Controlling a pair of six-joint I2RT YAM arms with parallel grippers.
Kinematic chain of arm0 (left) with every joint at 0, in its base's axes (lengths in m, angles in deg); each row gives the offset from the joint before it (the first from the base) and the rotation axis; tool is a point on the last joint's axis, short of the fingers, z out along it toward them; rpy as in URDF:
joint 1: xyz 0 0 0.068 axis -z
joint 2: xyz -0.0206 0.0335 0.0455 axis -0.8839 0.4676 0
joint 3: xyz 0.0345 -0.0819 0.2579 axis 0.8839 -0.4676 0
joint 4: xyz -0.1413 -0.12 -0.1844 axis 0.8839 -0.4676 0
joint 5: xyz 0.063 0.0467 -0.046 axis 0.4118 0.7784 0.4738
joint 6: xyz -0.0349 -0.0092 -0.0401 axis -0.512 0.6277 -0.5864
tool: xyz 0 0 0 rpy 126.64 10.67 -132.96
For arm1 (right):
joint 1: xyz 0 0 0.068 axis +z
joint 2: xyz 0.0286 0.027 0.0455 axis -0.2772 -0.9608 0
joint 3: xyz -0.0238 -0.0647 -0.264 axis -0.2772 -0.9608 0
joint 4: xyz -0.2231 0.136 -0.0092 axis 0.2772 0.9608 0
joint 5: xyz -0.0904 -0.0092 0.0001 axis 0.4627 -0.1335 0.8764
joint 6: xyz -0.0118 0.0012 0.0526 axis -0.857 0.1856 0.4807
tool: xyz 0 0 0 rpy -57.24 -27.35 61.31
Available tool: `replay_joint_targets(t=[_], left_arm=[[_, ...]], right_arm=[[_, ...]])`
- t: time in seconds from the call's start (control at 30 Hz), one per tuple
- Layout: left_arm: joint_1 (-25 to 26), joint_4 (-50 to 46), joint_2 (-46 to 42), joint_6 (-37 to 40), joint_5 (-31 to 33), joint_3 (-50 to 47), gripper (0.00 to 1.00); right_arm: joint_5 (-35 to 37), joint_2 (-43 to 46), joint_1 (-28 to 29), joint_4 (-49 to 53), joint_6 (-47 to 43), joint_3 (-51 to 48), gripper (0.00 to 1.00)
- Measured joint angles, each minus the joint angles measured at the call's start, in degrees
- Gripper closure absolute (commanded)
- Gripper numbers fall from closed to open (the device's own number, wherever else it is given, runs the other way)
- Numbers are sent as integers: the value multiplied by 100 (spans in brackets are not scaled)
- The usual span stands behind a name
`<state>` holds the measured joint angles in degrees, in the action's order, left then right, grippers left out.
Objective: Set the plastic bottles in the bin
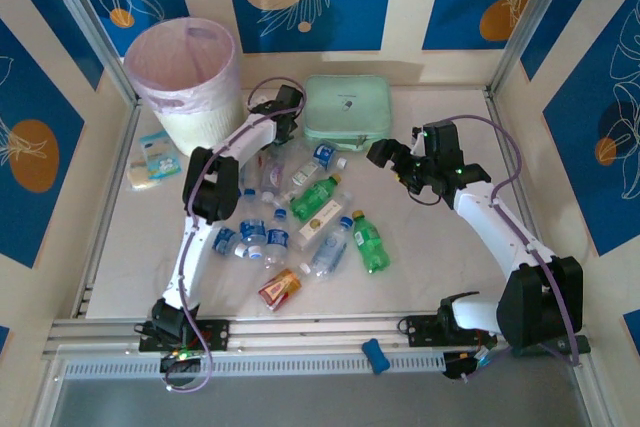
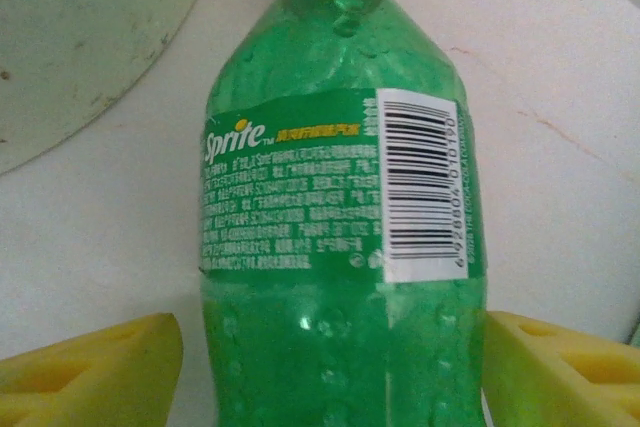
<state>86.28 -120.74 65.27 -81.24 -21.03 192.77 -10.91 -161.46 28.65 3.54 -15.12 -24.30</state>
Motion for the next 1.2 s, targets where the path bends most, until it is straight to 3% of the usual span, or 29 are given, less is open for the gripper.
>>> replay_joint_targets(t=[0.13, 0.27, 0.5, 0.83, 1.2], left_arm=[[-2, -2, 63, 31, -20, 2, 29], [-4, -2, 94, 118, -28, 2, 42], [-4, 20, 94, 442, -33, 2, 54], [-4, 470, -94, 1357, -20, -236, 59], [-4, 1300, -1541, 2769, -455, -1003, 61]], right_arm=[[-2, -2, -11, 0, 0, 0, 1], [-2, -2, -17, 0, 0, 0, 1], [-4, -2, -22, 0, 2, 0, 1], [-48, -236, -17, -4, 2, 11, 1], [-94, -479, 85, -46, 24, 264, 1]])
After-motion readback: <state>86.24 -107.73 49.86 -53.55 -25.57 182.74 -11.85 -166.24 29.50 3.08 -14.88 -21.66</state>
